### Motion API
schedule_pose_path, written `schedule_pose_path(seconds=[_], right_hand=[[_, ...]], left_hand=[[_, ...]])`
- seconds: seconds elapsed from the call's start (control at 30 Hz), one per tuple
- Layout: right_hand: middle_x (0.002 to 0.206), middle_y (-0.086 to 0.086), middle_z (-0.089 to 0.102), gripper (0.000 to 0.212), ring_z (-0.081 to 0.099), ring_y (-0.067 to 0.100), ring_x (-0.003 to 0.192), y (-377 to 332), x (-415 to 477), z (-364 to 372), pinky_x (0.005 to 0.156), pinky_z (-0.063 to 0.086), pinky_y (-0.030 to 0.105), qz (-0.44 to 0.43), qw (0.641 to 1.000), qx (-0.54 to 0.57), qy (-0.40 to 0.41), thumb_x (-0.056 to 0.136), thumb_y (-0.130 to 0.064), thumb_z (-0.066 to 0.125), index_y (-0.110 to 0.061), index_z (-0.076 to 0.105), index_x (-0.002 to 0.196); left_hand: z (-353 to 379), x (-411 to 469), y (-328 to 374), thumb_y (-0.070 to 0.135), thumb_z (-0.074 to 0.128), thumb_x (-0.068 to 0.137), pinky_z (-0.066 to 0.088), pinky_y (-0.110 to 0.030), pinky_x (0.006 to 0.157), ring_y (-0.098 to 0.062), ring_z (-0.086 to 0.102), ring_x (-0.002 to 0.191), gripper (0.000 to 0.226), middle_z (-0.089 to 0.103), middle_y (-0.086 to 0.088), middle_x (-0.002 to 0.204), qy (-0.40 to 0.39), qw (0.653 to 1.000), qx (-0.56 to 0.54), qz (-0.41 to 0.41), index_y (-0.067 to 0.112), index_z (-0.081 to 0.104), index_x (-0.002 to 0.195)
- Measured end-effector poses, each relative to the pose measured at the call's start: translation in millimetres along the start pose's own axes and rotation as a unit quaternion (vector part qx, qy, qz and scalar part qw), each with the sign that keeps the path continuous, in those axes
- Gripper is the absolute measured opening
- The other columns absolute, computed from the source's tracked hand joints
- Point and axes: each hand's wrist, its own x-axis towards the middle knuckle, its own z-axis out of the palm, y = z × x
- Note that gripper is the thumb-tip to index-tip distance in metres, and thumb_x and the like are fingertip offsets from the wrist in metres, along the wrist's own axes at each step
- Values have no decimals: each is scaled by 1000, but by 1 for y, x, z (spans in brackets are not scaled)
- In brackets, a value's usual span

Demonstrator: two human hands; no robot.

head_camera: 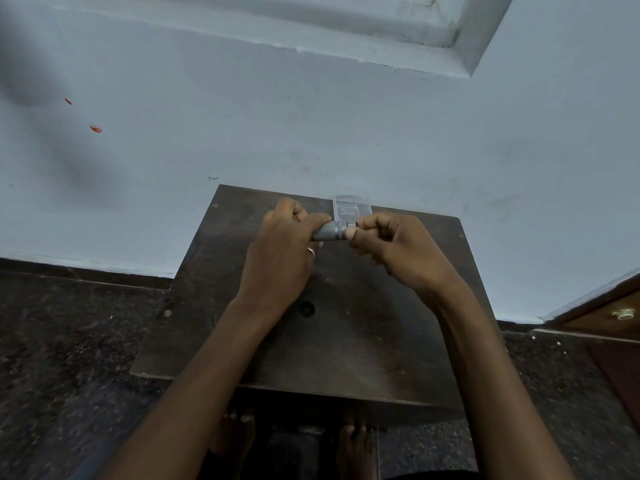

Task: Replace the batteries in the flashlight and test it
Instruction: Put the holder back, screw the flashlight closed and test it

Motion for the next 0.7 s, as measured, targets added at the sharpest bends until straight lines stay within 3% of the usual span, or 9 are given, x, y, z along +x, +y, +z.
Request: schedule_pose_path(seconds=[0.07, 0.17, 0.3, 0.4, 0.47, 0.53, 0.63, 0.7], right_hand=[[73, 5, 75, 38, 68, 11, 67, -1, 0, 3, 64, 47, 26, 3, 999, -27, 18, 95, -47, 62, -14, 73, 82], [67, 0, 74, 53, 68, 6, 61, -3, -1, 8, 61, 45, 19, 25, 998, -41, 34, 98, -55, 53, -12, 73, 75], [73, 2, 75, 51, 72, 11, 68, -4, 0, 7, 62, 48, 23, 27, 998, -44, 40, 97, -56, 53, -11, 72, 81], [86, 7, 76, 17, 68, 10, 72, -6, -1, -2, 56, 48, 15, 12, 999, 41, 8, 90, -27, 74, -17, 72, 104], [91, 8, 76, 27, 69, 12, 77, -7, -1, -5, 60, 50, 11, -2, 996, 89, -8, 83, -7, 79, -13, 72, 109], [94, 14, 75, 27, 68, 15, 79, -5, 0, -3, 61, 51, 12, -6, 996, 92, -3, 83, -3, 78, -9, 72, 109], [87, 18, 75, 14, 67, 18, 72, -3, 1, 1, 60, 51, 20, 7, 999, 51, 4, 90, -19, 74, -9, 73, 101], [75, 8, 76, 28, 71, 20, 68, 1, 2, 3, 64, 50, 29, -2, 1000, -12, 11, 96, -37, 65, -11, 73, 87]], left_hand=[[0, 0, 0, 9, 70, 83, 55, -44, 63, -20, 50, 92, 42, 48, -1, 105, -2, 1000, 2, 4, 29, 64, 119], [0, 0, 1, 9, 70, 83, 55, -44, 63, -20, 50, 90, 42, 48, -1, 104, -4, 1000, 3, 8, 28, 64, 119], [0, 0, 0, 9, 71, 82, 55, -44, 63, -20, 50, 92, 43, 48, -1, 105, -2, 1000, 5, 5, 28, 64, 120], [0, 0, 0, 9, 71, 82, 55, -43, 62, -19, 50, 92, 43, 48, -1, 105, -4, 1000, 8, 3, 28, 64, 119], [0, 0, 0, 9, 71, 82, 55, -43, 63, -19, 50, 92, 42, 48, -1, 105, -4, 1000, 8, 3, 28, 64, 119], [-1, 0, 0, 9, 70, 83, 54, -42, 62, -19, 49, 92, 41, 49, -1, 105, -3, 1000, 12, 5, 28, 65, 119], [-1, 0, 0, 9, 70, 82, 54, -42, 62, -19, 50, 93, 41, 49, -1, 105, -3, 1000, 8, 0, 28, 65, 118], [-1, -1, 0, 8, 71, 82, 54, -42, 61, -19, 50, 93, 42, 50, -1, 105, -3, 1000, 11, 5, 28, 64, 118]])
